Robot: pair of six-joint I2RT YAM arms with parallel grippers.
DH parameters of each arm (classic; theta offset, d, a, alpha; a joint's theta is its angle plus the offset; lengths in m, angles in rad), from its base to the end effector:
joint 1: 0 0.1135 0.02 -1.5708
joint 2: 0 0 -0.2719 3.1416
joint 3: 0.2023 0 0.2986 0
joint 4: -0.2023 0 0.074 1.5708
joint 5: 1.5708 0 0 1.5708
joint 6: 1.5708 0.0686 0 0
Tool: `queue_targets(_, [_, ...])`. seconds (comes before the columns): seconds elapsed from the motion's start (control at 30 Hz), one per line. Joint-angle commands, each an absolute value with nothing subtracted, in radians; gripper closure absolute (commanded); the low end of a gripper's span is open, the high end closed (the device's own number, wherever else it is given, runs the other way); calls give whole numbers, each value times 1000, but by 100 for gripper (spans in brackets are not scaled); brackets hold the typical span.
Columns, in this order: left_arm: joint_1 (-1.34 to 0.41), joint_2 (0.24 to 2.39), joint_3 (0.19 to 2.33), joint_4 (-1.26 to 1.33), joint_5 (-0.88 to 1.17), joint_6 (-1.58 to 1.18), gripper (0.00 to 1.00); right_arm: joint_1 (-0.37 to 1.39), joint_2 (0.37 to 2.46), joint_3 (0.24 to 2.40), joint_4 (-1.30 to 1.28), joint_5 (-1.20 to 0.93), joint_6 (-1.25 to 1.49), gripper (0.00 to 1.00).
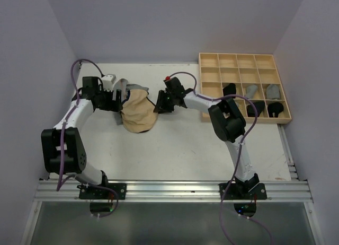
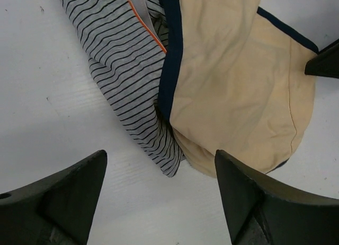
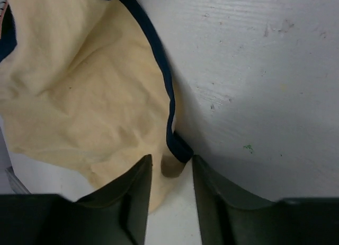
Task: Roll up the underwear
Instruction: Move the underwear to the center of the board
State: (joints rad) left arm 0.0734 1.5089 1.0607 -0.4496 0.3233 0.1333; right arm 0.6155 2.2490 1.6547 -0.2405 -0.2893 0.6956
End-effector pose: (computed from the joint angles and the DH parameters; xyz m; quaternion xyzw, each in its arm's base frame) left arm 0.3800 0.0061 0.2035 0.0810 0.9296 -0.1175 0.3398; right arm 0.4462 0.3395 0.1076 -0.0148 0.9246 0.3236 0.2002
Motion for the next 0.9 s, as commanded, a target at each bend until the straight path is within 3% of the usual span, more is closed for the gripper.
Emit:
queue_targets(0.0, [74,1571,1127,-359,275,66,16,626,2302,1735,-227,-322,739,64])
queue_targets(0.03, [74,1583,1132,-348,272,46,18,624,2315,1746,-239,-325,736,70])
queue_targets(0.07, [74,1592,1137,-339,272,38,20,626,2310,1750,-253,-327,726,83])
queue_targets(0.17, [74,1635,1163,-286,275,8,27,624,2252,1697,-256,-311,709,100])
queue_targets(0.53, [72,1865,1239,-209,201,-55,43,607,1991,1384,-274,-244,620,100])
queue_targets(0.67, [72,1954,1316,-242,117,-51,59,581,1936,1318,-290,-250,609,100])
queue_targets(0.77, [87,1999,1371,-244,60,-31,65,575,1895,1263,-282,-259,592,100])
queue_targets(0.83, [103,1999,1405,-245,99,-5,64,575,1885,1249,-288,-276,568,100])
queue_targets(0.87, [119,1993,1448,-277,211,39,57,575,1882,1249,-305,-279,561,100])
